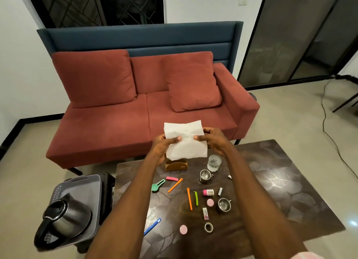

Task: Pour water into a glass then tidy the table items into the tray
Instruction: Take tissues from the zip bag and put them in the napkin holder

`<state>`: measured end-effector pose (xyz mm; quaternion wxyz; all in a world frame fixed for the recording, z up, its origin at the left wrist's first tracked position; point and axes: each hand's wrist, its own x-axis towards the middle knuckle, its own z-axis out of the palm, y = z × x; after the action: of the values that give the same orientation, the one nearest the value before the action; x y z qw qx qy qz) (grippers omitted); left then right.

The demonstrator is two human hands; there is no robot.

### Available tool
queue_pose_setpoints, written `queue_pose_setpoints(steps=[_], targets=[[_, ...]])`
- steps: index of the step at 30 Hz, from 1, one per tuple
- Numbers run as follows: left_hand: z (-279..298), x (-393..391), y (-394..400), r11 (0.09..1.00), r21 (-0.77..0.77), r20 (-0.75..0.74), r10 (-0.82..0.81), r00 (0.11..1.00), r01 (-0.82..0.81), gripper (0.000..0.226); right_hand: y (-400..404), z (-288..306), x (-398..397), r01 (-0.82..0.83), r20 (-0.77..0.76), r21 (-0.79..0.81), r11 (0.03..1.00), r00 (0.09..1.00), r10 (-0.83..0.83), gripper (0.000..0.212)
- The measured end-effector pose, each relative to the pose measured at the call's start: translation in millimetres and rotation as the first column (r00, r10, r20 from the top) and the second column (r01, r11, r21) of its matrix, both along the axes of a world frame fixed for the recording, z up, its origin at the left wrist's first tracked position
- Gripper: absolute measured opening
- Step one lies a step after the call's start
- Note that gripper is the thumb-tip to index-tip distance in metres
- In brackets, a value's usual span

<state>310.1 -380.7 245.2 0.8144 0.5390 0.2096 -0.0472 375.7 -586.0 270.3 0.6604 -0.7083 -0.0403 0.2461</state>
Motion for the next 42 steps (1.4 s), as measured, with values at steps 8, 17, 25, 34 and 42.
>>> queue_pose_setpoints(steps=[8,17,25,34,42], targets=[[-5.9,-8.6,-4.0,0.997,-0.067,0.077,-0.029,0.997,0.034,0.053,2.5,3.7,-6.2,0.026,-0.024,0.145,0.989,0.999,-0.022,0.039],[-26.8,-28.6,-10.0,0.965,-0.169,-0.029,-0.208,0.978,0.2,0.041,11.8,1.4,-6.9,0.172,0.075,0.08,0.982,0.981,-0.178,0.013],[-21.3,-29.3,-24.2,0.876,-0.48,-0.069,-0.001,0.998,-0.032,0.026,37.4,-12.4,-23.8,0.341,0.716,-0.382,0.859,0.697,0.042,0.016],[-13.3,-25.4,-23.8,0.83,-0.545,-0.065,0.099,0.993,-0.119,0.034,49.4,-25.8,-60.5,0.361,0.77,-0.581,0.729,0.536,0.347,0.034],[-13.5,-30.9,-29.2,0.837,-0.51,-0.117,0.16,0.98,-0.197,0.034,50.6,-37.9,-74.9,0.349,0.794,-0.552,0.757,0.497,0.35,0.04]])
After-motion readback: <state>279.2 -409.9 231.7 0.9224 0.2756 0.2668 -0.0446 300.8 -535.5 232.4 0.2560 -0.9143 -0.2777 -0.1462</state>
